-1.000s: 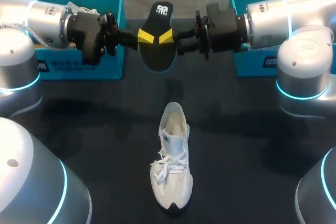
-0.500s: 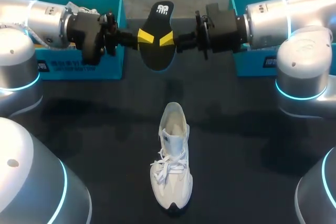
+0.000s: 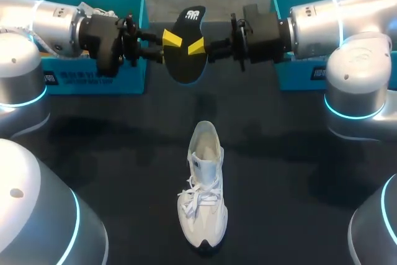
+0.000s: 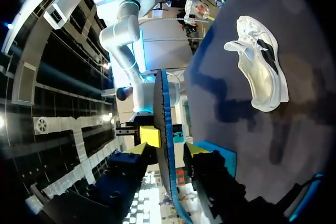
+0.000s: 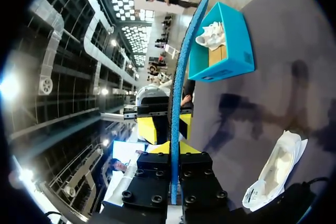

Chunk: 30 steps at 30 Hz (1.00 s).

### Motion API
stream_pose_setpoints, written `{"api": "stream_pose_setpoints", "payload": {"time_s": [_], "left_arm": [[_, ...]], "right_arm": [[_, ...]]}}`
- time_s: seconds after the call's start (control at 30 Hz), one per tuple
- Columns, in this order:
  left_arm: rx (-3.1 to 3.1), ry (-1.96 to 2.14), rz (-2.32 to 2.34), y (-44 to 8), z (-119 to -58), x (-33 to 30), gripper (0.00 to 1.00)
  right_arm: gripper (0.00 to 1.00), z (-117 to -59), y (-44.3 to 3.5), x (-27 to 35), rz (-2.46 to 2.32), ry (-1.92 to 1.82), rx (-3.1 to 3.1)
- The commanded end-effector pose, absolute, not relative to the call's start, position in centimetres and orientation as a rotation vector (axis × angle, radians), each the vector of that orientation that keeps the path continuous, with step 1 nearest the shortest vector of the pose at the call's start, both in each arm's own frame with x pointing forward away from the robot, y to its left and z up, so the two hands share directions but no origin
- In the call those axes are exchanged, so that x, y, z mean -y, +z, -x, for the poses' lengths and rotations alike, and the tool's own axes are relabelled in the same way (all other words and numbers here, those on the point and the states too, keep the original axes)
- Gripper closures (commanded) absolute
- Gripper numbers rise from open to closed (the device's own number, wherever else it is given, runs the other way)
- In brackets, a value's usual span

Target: Take the shoe out of the shoebox, open the shoe tongue, remove and reinsert the insole, then place the shoe into the shoebox

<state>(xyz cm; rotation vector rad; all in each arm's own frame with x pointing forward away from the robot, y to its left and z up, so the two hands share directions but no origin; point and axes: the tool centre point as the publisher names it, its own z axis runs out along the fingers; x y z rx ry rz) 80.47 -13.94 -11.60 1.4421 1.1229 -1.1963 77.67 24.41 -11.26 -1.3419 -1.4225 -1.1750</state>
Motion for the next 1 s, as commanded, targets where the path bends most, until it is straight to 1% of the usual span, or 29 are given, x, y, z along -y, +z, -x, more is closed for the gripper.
{"api": "stream_pose_setpoints", "payload": {"time_s": [0.03,0.4,1.0], "left_arm": [[-1.125,-1.194,-1.449,-11.3,-80.4,13.6,0.0],[-1.189,-1.181,-1.509,-10.8,-79.5,11.6,0.0],[-1.466,-1.225,-1.524,-12.2,-79.1,8.0,0.0]], "right_arm": [[1.0,-77.7,-11.3,-24.4,1.325,-1.2,1.439],[1.0,-77.7,-11.8,-23.4,1.256,-1.328,1.525],[1.0,-78.0,-13.1,-22.1,1.144,-1.566,1.724]]}}
